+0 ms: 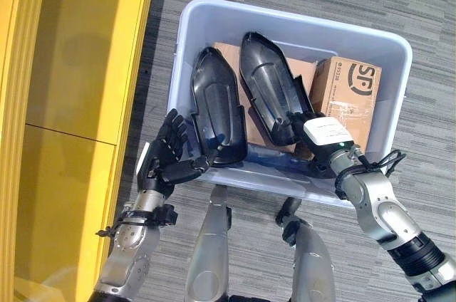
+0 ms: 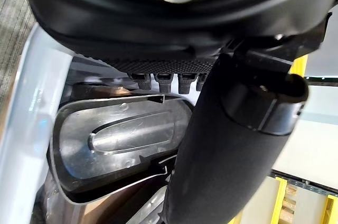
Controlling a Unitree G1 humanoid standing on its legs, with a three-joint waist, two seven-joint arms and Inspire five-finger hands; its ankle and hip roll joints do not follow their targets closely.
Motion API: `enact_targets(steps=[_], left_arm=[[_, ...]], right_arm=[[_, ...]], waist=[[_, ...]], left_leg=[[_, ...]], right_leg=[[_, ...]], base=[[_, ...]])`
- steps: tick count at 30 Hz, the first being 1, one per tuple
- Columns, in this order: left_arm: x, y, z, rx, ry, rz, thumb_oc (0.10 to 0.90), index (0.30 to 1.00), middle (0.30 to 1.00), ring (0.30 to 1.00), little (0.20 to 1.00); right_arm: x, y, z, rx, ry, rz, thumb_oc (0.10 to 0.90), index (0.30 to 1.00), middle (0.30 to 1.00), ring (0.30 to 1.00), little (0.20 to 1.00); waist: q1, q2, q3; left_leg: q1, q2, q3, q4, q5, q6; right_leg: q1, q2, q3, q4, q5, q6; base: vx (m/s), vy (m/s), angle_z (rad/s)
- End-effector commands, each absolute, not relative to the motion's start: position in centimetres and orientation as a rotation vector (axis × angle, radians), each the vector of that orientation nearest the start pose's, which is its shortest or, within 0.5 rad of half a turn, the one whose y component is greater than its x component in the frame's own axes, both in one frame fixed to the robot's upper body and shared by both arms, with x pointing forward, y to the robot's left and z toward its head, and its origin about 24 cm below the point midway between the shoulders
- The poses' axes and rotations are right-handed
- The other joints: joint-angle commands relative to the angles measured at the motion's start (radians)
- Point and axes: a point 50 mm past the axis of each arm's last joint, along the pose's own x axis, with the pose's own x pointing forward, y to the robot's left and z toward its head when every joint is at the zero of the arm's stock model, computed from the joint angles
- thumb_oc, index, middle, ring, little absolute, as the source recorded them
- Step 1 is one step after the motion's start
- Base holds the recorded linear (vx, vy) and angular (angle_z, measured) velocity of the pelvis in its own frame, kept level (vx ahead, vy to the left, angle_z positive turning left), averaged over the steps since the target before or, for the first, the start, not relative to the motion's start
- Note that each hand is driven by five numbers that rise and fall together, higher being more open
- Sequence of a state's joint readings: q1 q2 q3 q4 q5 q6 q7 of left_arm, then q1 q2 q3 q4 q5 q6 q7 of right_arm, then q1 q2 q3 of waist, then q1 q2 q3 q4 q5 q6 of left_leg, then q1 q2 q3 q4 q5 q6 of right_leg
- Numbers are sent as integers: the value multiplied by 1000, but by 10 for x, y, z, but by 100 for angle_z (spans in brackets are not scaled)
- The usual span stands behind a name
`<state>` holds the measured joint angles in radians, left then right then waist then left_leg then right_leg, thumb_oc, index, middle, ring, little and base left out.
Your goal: Move parts from the plastic box to the shelf.
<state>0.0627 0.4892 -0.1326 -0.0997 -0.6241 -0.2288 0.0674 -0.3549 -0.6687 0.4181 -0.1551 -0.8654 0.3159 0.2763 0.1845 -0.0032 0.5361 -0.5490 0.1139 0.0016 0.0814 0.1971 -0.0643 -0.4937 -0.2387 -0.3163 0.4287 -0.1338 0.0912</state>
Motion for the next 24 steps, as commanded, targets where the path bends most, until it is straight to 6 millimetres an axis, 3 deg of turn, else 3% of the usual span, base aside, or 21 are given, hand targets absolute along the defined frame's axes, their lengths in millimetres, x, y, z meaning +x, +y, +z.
enact_targets(steps=[1, 10, 22, 24], left_arm=[[225, 198, 114, -230, -395, -116, 900, 1000, 1000, 1000, 1000], [229, 189, 116, -177, -412, -154, 900, 1000, 1000, 1000, 1000], [230, 187, 115, -184, -418, -146, 900, 1000, 1000, 1000, 1000], [230, 186, 113, -218, -397, -158, 900, 1000, 1000, 1000, 1000]], right_arm=[[291, -155, 166, -1699, -362, 128, 900, 1000, 1000, 1000, 1000], [282, -123, 197, -1792, -725, 54, 900, 1000, 1000, 1000, 1000], [279, -108, 203, -1793, -813, 99, 900, 1000, 1000, 1000, 1000], [282, -102, 200, -1734, -813, 101, 900, 1000, 1000, 1000, 1000]], waist=[[-7, 41, -16], [5, 67, -16], [8, 81, -16], [16, 95, -16]], left_leg=[[3, 29, 9, -34, -2, 9], [-47, 27, 3, -21, 3, 9], [-64, 22, 7, -8, -2, 7], [-81, 28, 11, -14, 2, 4]], right_leg=[[-15, 27, 50, -27, 76, -6], [-78, 22, 45, 33, 55, -8], [-100, 18, 46, 44, 50, -10], [-122, 10, 43, 51, 49, -9]], base=[[-27, 14, 5], [-15, -3, 2], [1, 6, 0], [14, 37, 0]])
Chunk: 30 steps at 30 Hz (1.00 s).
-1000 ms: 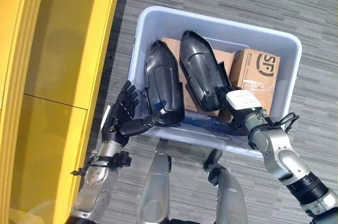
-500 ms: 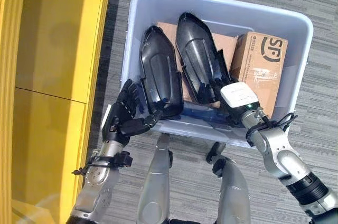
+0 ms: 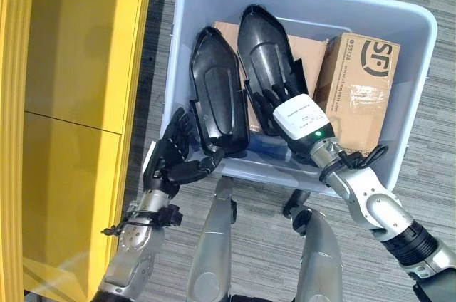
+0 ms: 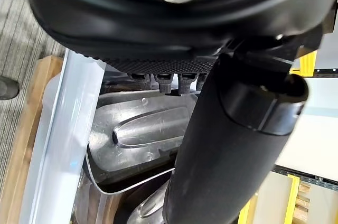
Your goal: Move parts from the plastic box to the shelf.
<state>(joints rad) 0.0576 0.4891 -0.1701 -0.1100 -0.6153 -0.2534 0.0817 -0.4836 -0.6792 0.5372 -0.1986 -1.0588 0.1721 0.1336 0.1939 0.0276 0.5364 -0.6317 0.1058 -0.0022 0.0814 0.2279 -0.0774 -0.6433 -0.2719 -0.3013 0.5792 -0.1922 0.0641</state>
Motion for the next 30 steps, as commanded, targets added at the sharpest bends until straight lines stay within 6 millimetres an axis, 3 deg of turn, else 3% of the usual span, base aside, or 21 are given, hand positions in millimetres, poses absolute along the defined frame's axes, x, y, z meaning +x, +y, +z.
enact_targets(steps=[1, 9, 15, 23, 30], left_arm=[[228, 186, 115, -230, -407, -154, 900, 1000, 1000, 1000, 1000], [228, 181, 115, -237, -408, -142, 900, 1000, 1000, 1000, 1000], [230, 176, 106, -337, -346, -171, 900, 1000, 1000, 1000, 1000], [232, 170, 101, -368, -315, -200, 900, 1000, 1000, 1000, 1000], [233, 170, 101, -375, -311, -212, 900, 1000, 1000, 1000, 1000]], right_arm=[[281, -101, 199, -1655, -784, 98, 900, 1000, 1000, 1000, 1000], [285, -110, 185, -1488, -629, 28, 900, 1000, 1000, 1000, 1000], [294, -116, 168, -1498, -538, -31, 900, 1000, 1000, 1000, 1000], [293, -116, 162, -1539, -559, -33, 900, 1000, 1000, 1000, 1000], [295, -111, 167, -1634, -640, -58, 900, 1000, 1000, 1000, 1000]], waist=[[6, 67, -16], [-8, 67, -16], [-13, 75, -16], [-28, 92, -16], [-21, 106, -16]], left_leg=[[-4, 34, 14, -13, -31, 18], [-10, 35, 26, -6, -38, 20], [-11, 39, 31, -19, -32, 17], [-14, 40, 45, -20, -33, 18], [-42, 38, 45, -9, -29, 16]], right_leg=[[17, 43, 29, -93, 107, 17], [-2, 42, 38, -86, 108, 16], [-11, 46, 42, -85, 108, 13], [-31, 45, 51, -92, 115, 13], [-61, 38, 53, -71, 111, 9]], base=[[0, 0, 0], [0, 0, 0], [0, 0, 0], [-5, 8, -3], [-4, 7, -3]])
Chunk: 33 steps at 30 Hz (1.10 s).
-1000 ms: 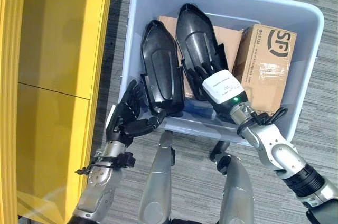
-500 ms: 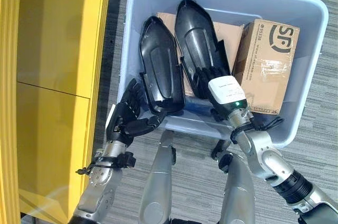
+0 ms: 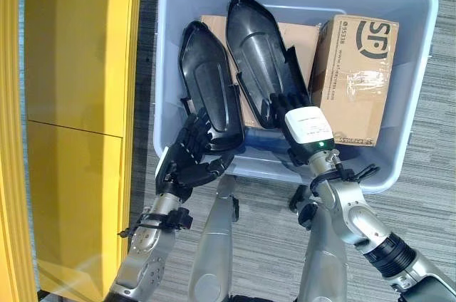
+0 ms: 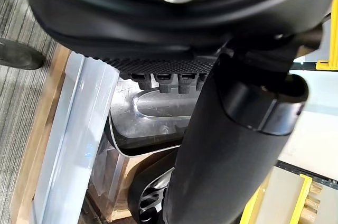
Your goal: Move parts from the plastic box to the shelf.
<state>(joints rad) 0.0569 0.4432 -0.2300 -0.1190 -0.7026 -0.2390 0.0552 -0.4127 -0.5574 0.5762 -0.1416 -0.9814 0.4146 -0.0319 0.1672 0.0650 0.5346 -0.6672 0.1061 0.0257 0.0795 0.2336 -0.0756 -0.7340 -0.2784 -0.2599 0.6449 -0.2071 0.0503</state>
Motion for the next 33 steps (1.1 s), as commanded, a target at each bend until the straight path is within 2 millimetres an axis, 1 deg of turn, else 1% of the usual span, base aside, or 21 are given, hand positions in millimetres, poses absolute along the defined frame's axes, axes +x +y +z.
enact_targets(steps=[1, 3, 8, 13, 16, 18, 19, 21, 22, 25, 26, 28, 31, 33], left_arm=[[233, 170, 101, -368, -308, -216, 900, 1000, 1000, 1000, 1000], [234, 170, 100, -363, -304, -216, 900, 1000, 1000, 1000, 1000], [235, 169, 100, -364, -301, -232, 900, 1000, 1000, 1000, 1000], [236, 166, 103, -361, -304, -274, 900, 1000, 1000, 1000, 1000], [239, 163, 102, -362, -293, -296, 900, 1000, 1000, 1000, 1000], [240, 160, 102, -362, -287, -305, 900, 1000, 1000, 1000, 1000], [240, 157, 100, -364, -273, -320, 900, 1000, 1000, 1000, 1000], [241, 155, 99, -354, -269, -337, 900, 1000, 1000, 1000, 1000], [240, 153, 95, -353, -254, -343, 900, 1000, 1000, 1000, 1000], [242, 150, 94, -353, -251, -351, 900, 1000, 1000, 1000, 1000], [243, 147, 94, -341, -253, -351, 900, 1000, 1000, 1000, 1000], [244, 145, 94, -345, -255, -342, 900, 1000, 1000, 1000, 1000], [245, 142, 98, -356, -262, -343, 900, 1000, 1000, 1000, 1000], [246, 142, 99, -350, -261, -344, 900, 1000, 1000, 1000, 1000]], right_arm=[[295, -109, 169, -1651, -658, -60, 900, 1000, 1000, 1000, 1000], [295, -105, 171, -1675, -691, -65, 900, 1000, 1000, 1000, 1000], [298, -100, 177, -1753, -711, -77, 900, 1000, 1000, 1000, 1000], [300, -98, 183, -1759, -783, -131, 900, 1000, 1000, 1000, 1000], [312, -102, 189, -1766, -741, -181, 900, 1000, 1000, 1000, 1000], [316, -104, 188, -1763, -716, -210, 900, 1000, 1000, 1000, 1000], [324, -108, 185, -1755, -655, -251, 900, 1000, 1000, 1000, 1000], [332, -113, 180, -1731, -625, -288, 900, 1000, 1000, 1000, 1000], [336, -117, 173, -1718, -585, -302, 900, 1000, 1000, 1000, 1000], [345, -124, 169, -1687, -519, -339, 900, 1000, 1000, 1000, 1000], [351, -129, 166, -1676, -471, -360, 900, 1000, 1000, 1000, 1000], [354, -134, 162, -1643, -405, -374, 900, 1000, 1000, 1000, 1000], [356, -138, 157, -1583, -367, -403, 900, 1000, 1000, 1000, 1000], [358, -142, 156, -1574, -362, -419, 900, 1000, 1000, 1000, 1000]], waist=[[7, 69, -15], [10, 70, -15], [21, 74, -15], [27, 74, -15], [37, 78, -15], [41, 79, -15], [47, 83, -15], [53, 86, -15], [52, 83, -15], [58, 84, -15], [63, 85, -15], [66, 88, -15], [66, 87, -15], [67, 89, -15]], left_leg=[[-11, 37, 15, -6, -35, 14], [-21, 37, 13, -3, -34, 14], [-42, 33, 7, 0, -32, 15], [-63, 32, 8, 7, -31, 16], [-76, 25, 1, 17, -33, 17], [-83, 24, -3, 20, -32, 17], [-86, 23, -4, 22, -32, 19], [-96, 21, -6, 25, -31, 22], [-76, 13, -8, 28, -53, 16], [-83, 8, -10, 28, -51, 16], [-92, 5, -11, 26, -48, 16], [-99, 4, -13, 28, -47, 17], [-109, 5, -11, 25, -46, 18], [-115, 4, -11, 26, -44, 18]], right_leg=[[25, 44, 10, -135, 125, 23], [18, 42, 8, -131, 125, 22], [-3, 37, 6, -122, 125, 22], [-19, 31, 3, -119, 129, 25], [-28, 26, -3, -114, 131, 25], [-31, 24, -6, -112, 131, 26], [-33, 21, -7, -112, 132, 24], [-40, 19, -10, -109, 133, 23], [-21, 12, -2, -100, 110, 33], [-24, 7, -10, -102, 113, 35], [-28, 4, -16, -106, 117, 36], [-34, 2, -19, -103, 120, 37], [-40, 2, -20, -111, 124, 38], [-44, 1, -21, -111, 126, 37]], base=[[0, 0, 0], [0, 0, 0], [-5, -6, 2], [0, 0, 0], [-2, -11, 2], [4, -13, 6], [5, -15, 7], [26, -38, 5], [48, -53, 6], [10, -32, 7], [-14, -19, 5], [-6, -5, 3], [-2, -1, 1], [0, 0, 0]])
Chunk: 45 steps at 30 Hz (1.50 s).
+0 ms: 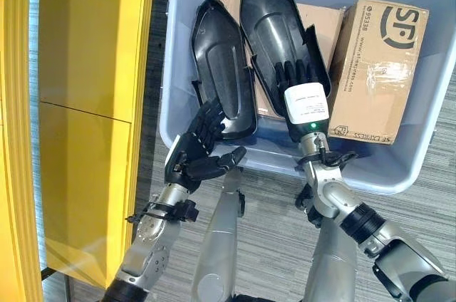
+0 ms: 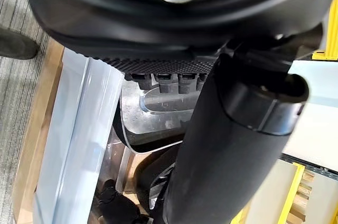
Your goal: Move parts from the plastic box to the shelf.
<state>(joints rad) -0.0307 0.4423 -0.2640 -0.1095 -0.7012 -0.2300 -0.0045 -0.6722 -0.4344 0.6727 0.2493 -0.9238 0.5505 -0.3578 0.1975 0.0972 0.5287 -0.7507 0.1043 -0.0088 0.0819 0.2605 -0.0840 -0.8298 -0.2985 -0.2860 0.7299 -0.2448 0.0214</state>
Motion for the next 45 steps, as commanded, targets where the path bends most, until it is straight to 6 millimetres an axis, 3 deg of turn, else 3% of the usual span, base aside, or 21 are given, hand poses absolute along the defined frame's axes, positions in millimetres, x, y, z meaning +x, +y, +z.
enact_targets(steps=[1, 11, 12, 13, 15, 18, 22, 26, 27, 33, 39, 45], left_arm=[[246, 142, 98, -350, -261, -342, 900, 1000, 1000, 1000, 1000], [251, 136, 99, -358, -260, -367, 900, 1000, 1000, 1000, 1000], [252, 136, 98, -354, -259, -370, 900, 1000, 1000, 1000, 1000], [252, 135, 98, -353, -260, -372, 900, 1000, 1000, 1000, 1000], [252, 135, 98, -353, -262, -374, 900, 1000, 1000, 1000, 1000], [253, 135, 99, -354, -264, -373, 900, 1000, 1000, 1000, 1000], [254, 136, 101, -367, -267, -378, 900, 1000, 1000, 1000, 1000], [252, 139, 101, -359, -268, -388, 900, 1000, 1000, 1000, 1000], [253, 139, 104, -357, -281, -388, 900, 1000, 1000, 1000, 1000], [250, 150, 106, -389, -317, -284, 900, 1000, 1000, 1000, 1000], [246, 158, 104, -387, -331, -254, 900, 1000, 1000, 1000, 1000], [241, 160, 107, -319, -362, -260, 900, 1000, 1000, 1000, 1000]], right_arm=[[359, -143, 157, -1573, -365, -427, 900, 1000, 1000, 1000, 1000], [369, -152, 160, -1609, -352, -470, 900, 1000, 1000, 1000, 1000], [371, -153, 160, -1607, -336, -461, 747, 786, 786, 786, 786], [371, -154, 158, -1606, -324, -452, 400, 300, 300, 300, 300], [372, -155, 151, -1591, -299, -428, 400, 300, 300, 300, 300], [371, -147, 151, -1537, -423, -395, 400, 300, 300, 300, 300], [365, -122, 167, -1465, -636, -271, 400, 300, 300, 300, 300], [356, -106, 172, -1427, -709, -177, 400, 300, 300, 300, 300], [355, -104, 176, -1423, -725, -175, 400, 300, 300, 300, 300], [317, -71, 192, -1154, -1050, -83, 400, 300, 300, 300, 300], [294, -72, 203, -936, -1150, -135, 400, 300, 300, 300, 300], [287, -78, 220, -857, -1163, -186, 400, 300, 300, 300, 300]], waist=[[38, 58, -9], [43, 69, -9], [44, 71, -9], [45, 72, -9], [47, 74, -9], [46, 74, -9], [41, 80, -9], [37, 77, -9], [40, 80, -9], [13, 69, -9], [-6, 62, -9], [-22, 43, -9]], left_leg=[[-34, 6, 23, 24, -71, 26], [-40, 3, 23, 22, -66, 24], [-42, 2, 22, 24, -65, 23], [-39, 2, 22, 22, -64, 23], [-36, 2, 23, 20, -64, 24], [-25, 4, 25, 16, -64, 26], [3, 3, 27, 23, -68, 26], [30, 4, 28, 26, -73, 26], [9, 9, 30, 25, -51, 33], [87, 21, 45, 19, -65, 31], [174, 16, 58, 26, -90, 38], [292, 23, 73, 6, -105, 36]], right_leg=[[49, 21, 5, -195, 165, 66], [43, 15, 5, -199, 171, 72], [41, 14, 6, -195, 172, 72], [44, 13, 5, -196, 172, 73], [47, 11, 4, -196, 172, 73], [59, 11, 4, -205, 174, 74], [79, 6, 11, -206, 174, 76], [104, 7, 14, -215, 176, 77], [88, 11, 3, -224, 199, 66], [150, 24, 19, -249, 196, 65], [230, 19, 35, -259, 187, 65], [351, 18, 35, -319, 197, 71]], base=[[0, 0, 0], [0, 0, 0], [0, 0, 0], [0, 0, 0], [0, 0, 0], [0, 0, 0], [-1, 13, -2], [-12, 8, -1], [-48, 38, 0], [3, 63, -6], [16, 32, -3], [11, -4, -1]])
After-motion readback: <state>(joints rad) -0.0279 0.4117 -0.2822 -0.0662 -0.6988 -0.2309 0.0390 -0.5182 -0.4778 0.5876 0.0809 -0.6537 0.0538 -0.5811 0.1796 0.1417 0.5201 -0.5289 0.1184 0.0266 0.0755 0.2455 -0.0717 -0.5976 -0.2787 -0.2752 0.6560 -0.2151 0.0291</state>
